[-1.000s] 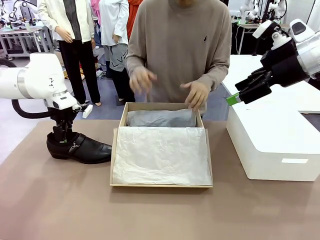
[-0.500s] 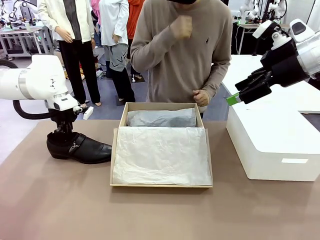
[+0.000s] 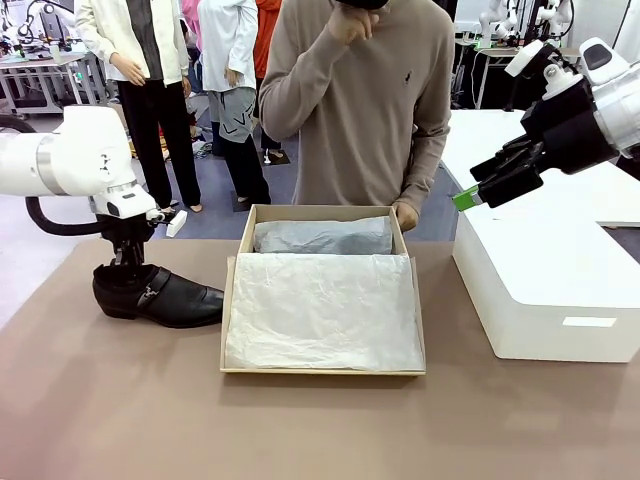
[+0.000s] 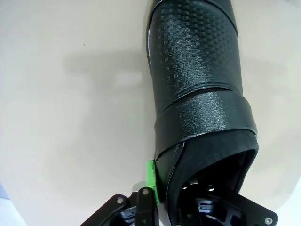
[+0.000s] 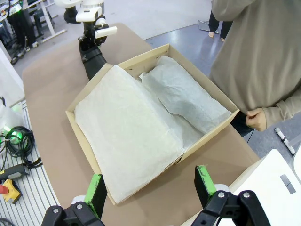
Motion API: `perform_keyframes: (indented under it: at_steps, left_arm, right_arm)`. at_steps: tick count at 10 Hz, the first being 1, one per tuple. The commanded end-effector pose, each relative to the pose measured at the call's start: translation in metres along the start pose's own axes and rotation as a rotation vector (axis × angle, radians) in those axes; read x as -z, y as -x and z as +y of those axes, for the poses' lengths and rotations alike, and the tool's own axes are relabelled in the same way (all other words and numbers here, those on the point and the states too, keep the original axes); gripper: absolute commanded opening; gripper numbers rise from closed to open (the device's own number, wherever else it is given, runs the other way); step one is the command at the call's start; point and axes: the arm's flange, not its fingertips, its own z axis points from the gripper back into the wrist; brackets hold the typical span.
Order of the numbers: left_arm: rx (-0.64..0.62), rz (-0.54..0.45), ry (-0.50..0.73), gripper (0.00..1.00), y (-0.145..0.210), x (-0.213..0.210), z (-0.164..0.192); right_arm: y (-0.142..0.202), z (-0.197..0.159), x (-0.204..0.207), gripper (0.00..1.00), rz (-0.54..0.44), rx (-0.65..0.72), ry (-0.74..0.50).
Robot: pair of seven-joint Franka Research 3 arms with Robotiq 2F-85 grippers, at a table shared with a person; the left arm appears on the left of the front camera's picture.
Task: Pack the shoes into the box.
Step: Place the other shoe of the Shoes into the Shoes Box.
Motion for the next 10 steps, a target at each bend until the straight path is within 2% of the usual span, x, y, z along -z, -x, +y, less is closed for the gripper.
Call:
perform_keyframes:
  at_steps: [1,5,6,10]
  left_arm:
    - [0.004,0.015,-0.010,0.00,0.000,-0.001,-0.005]
    - [0.004,0.029,-0.012,0.00,0.000,-0.004,-0.006]
    - [0.004,-0.011,-0.026,0.00,0.004,-0.008,-0.004]
    - [-0.144,0.001,-0.008,0.00,0.030,-0.075,0.007]
  right_arm:
    - [0.000,-0.002,0.001,1.00,-0.015,-0.003,-0.014]
    - [0.000,-0.002,0.001,1.00,-0.015,-0.003,-0.014]
    - [0.000,-0.002,0.001,1.00,-0.015,-0.003,-0.014]
    - [0.000,-0.002,0.001,1.00,-0.015,-0.003,-0.014]
